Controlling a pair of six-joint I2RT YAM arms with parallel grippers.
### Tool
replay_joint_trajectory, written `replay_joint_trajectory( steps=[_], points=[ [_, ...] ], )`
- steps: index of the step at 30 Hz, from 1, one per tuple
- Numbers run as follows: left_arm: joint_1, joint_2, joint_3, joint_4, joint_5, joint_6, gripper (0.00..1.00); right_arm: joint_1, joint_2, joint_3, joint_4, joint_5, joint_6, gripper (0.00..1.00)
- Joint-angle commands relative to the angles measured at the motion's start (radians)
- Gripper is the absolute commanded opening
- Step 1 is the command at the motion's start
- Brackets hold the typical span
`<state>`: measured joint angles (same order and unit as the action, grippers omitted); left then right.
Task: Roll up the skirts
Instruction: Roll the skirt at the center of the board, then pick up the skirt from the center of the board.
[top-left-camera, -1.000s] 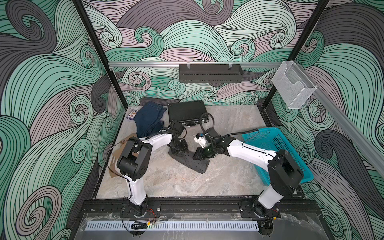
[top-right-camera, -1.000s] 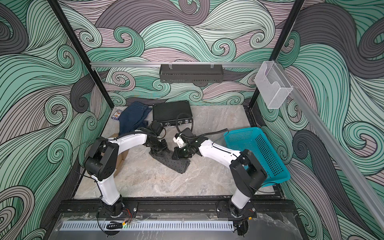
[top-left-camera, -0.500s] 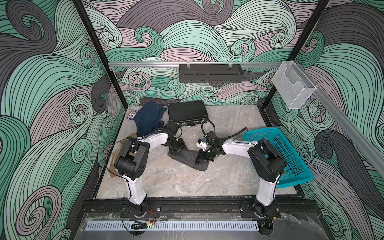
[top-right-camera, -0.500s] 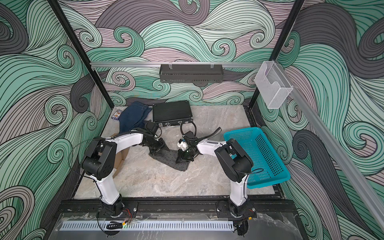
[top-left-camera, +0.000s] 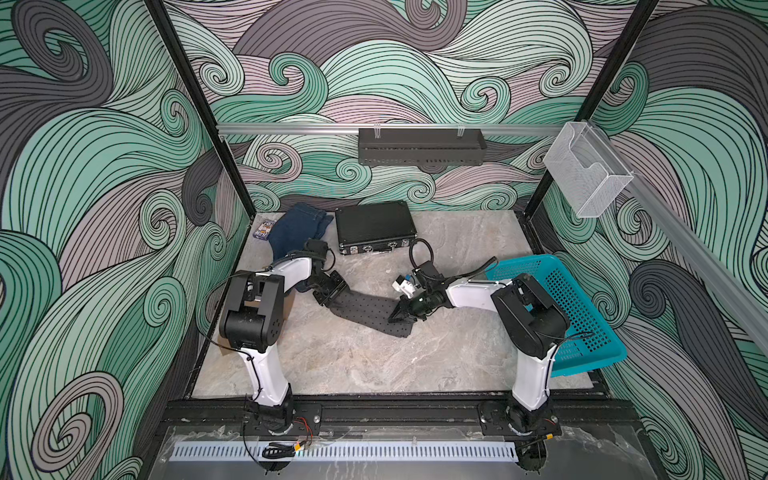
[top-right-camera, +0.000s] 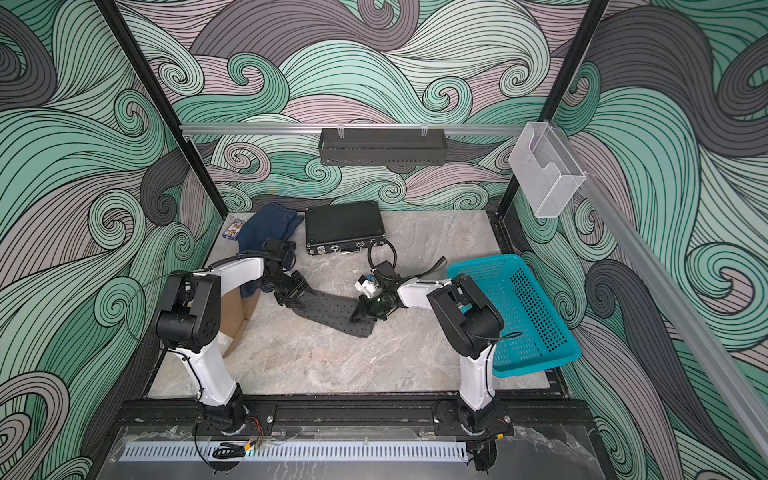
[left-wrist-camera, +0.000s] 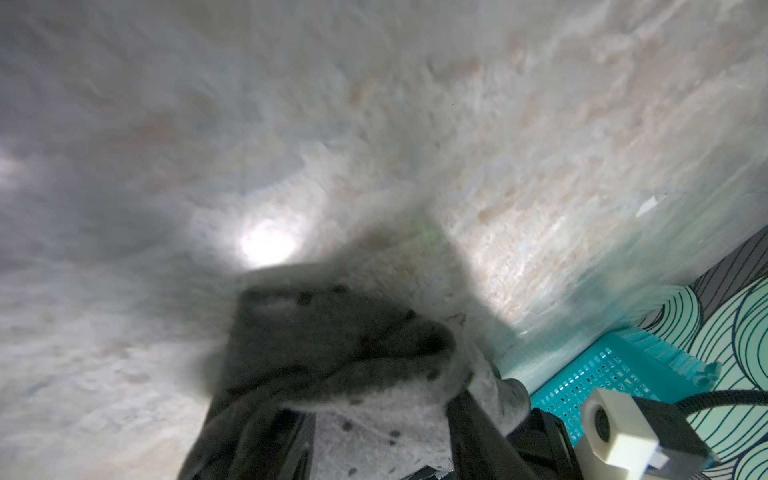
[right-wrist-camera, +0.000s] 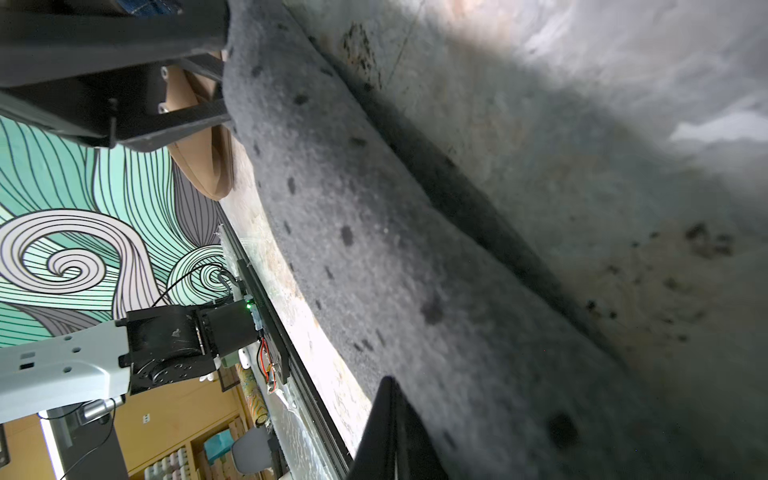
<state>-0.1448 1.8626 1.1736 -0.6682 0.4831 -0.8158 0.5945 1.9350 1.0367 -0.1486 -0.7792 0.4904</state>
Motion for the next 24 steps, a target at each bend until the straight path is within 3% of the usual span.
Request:
replay_joint_trajectory(
  steps=[1, 5, 14, 17, 20, 24],
  points=[
    [0.03, 0.078, 0.014, -0.07, -0.169, 0.049, 0.52, -0.036, 0.061, -0.048, -0.109, 0.122, 0.002, 0.08],
    [0.066, 0.102, 0.028, -0.066, -0.129, 0.047, 0.51, -0.04, 0.062, -0.048, -0.106, 0.117, 0.006, 0.08],
    [0.024, -0.201, -0.026, -0.097, -0.178, 0.054, 0.88, -0.04, 0.045, -0.053, -0.073, 0.083, 0.049, 0.09],
    [-0.036, -0.292, -0.15, 0.025, -0.109, 0.038, 0.92, -0.039, 0.032, -0.05, -0.077, 0.075, 0.055, 0.11],
    [-0.11, -0.335, -0.315, 0.273, 0.002, -0.032, 0.93, -0.038, 0.021, -0.046, -0.073, 0.06, 0.065, 0.12],
    [-0.204, -0.318, -0.419, 0.485, 0.023, -0.08, 0.93, -0.032, 0.022, -0.034, -0.087, 0.056, 0.065, 0.13]
  ],
)
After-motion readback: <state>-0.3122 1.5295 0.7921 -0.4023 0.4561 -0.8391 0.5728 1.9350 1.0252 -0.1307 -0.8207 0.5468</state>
